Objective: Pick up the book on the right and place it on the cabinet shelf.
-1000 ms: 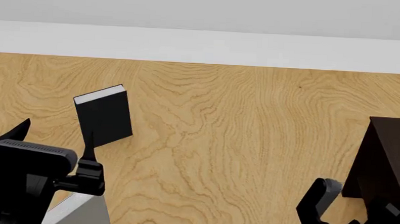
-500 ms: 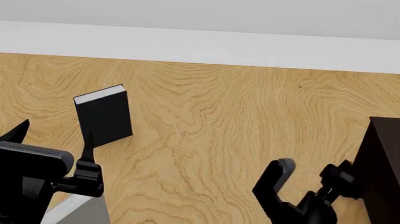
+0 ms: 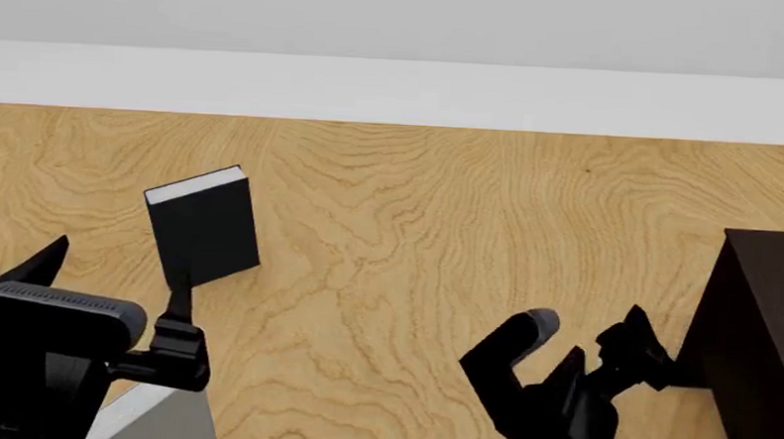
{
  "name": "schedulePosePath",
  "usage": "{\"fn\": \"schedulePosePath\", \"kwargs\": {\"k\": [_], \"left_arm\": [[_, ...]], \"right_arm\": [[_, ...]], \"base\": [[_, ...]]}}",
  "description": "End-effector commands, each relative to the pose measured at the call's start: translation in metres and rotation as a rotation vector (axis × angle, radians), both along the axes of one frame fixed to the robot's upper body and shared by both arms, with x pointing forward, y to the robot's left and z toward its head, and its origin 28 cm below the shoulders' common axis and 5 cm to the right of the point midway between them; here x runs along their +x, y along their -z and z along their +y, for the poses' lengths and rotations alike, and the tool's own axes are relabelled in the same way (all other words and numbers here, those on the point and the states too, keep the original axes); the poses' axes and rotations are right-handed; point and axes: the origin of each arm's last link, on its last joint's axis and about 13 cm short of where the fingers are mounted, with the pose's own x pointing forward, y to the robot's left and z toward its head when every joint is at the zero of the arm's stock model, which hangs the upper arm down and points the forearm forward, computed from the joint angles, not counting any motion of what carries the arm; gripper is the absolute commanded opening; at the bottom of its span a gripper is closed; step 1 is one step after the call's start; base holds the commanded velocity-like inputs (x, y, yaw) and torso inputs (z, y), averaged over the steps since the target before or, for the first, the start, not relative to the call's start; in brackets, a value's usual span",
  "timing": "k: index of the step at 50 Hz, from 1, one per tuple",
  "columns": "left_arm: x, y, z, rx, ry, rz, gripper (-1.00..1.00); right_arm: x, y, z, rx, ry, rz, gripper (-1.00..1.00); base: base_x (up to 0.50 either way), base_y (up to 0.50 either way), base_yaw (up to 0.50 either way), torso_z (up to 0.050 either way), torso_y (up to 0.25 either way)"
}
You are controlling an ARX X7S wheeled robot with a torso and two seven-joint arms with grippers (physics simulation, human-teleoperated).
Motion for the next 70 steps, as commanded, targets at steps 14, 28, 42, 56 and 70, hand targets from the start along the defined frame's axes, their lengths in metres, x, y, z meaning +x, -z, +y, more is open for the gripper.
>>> {"fn": "schedulePosePath", "kwargs": {"k": [14,28,42,56,70], "left_arm": [[0.0,0.006,-0.004,-0.038,0.051,0.003,1.0],[-0.006,-0.002,-0.004,-0.057,0.062,-0.014,1.0],[-0.008,-0.004,-0.004,-0.06,0.06,-0.022,1.0],[-0.009,-0.005,-0.004,-0.061,0.062,-0.025,1.0],[-0.007,-0.002,-0.005,-0.061,0.066,-0.018,1.0]], "right_arm": [[-0.003,-0.047,0.012,0.302,-0.078,-0.271,1.0],[-0.024,-0.085,0.021,0.411,-0.162,-0.382,1.0],[-0.045,-0.116,0.029,0.442,-0.23,-0.484,1.0],[-0.065,-0.139,0.035,0.471,-0.287,-0.574,1.0],[-0.079,-0.152,0.038,0.496,-0.306,-0.679,1.0]], "base": [[0.0,0.0,0.0,0.0,0.0],[0.0,0.0,0.0,0.0,0.0],[0.0,0.0,0.0,0.0,0.0],[0.0,0.0,0.0,0.0,0.0],[0.0,0.0,0.0,0.0,0.0]]}}
